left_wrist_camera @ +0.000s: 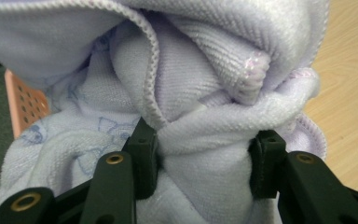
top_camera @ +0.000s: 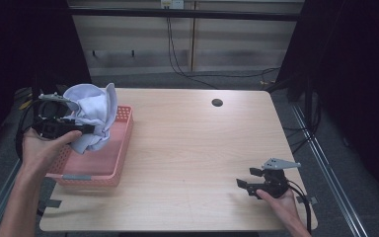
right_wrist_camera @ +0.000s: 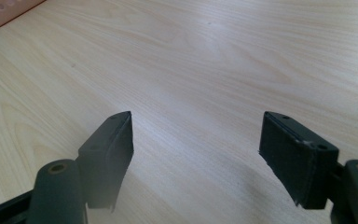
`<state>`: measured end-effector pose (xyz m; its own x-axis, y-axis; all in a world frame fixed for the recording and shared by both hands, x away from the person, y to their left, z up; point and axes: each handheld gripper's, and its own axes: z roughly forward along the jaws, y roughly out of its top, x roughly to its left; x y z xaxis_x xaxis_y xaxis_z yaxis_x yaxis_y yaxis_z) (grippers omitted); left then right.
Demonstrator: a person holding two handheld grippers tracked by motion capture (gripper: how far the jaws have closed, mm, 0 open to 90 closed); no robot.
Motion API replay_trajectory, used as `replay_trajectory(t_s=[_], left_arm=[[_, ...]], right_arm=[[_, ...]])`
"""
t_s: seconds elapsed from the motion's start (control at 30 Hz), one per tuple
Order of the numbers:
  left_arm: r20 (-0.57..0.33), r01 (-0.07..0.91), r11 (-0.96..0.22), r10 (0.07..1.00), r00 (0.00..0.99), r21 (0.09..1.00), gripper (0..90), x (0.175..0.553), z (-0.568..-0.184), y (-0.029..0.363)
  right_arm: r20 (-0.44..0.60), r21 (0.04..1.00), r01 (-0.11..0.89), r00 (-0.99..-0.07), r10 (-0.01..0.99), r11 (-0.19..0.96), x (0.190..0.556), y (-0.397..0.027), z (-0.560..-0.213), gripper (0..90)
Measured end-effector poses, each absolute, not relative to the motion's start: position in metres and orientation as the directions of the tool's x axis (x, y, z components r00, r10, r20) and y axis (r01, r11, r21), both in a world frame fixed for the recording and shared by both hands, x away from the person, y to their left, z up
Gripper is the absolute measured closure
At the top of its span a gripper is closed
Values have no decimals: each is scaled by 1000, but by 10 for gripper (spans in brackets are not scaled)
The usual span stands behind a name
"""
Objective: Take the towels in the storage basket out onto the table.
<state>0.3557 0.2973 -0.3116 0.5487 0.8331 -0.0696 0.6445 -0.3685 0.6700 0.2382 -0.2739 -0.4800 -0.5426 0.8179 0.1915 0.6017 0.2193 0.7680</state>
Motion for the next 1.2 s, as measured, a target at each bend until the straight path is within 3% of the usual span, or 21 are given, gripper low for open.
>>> replay_trajectory(t_s=[0.73, 1.2], left_arm=[[-57, 490, -372, 748, 661, 788, 541, 329, -289, 241], [-77, 437, -392, 667, 741, 810, 535, 310, -316, 187]], right_arm=[[194, 771, 600, -541, 819, 214, 238, -275, -479, 256], [195, 770, 601, -542, 817, 215, 238, -276, -479, 255]])
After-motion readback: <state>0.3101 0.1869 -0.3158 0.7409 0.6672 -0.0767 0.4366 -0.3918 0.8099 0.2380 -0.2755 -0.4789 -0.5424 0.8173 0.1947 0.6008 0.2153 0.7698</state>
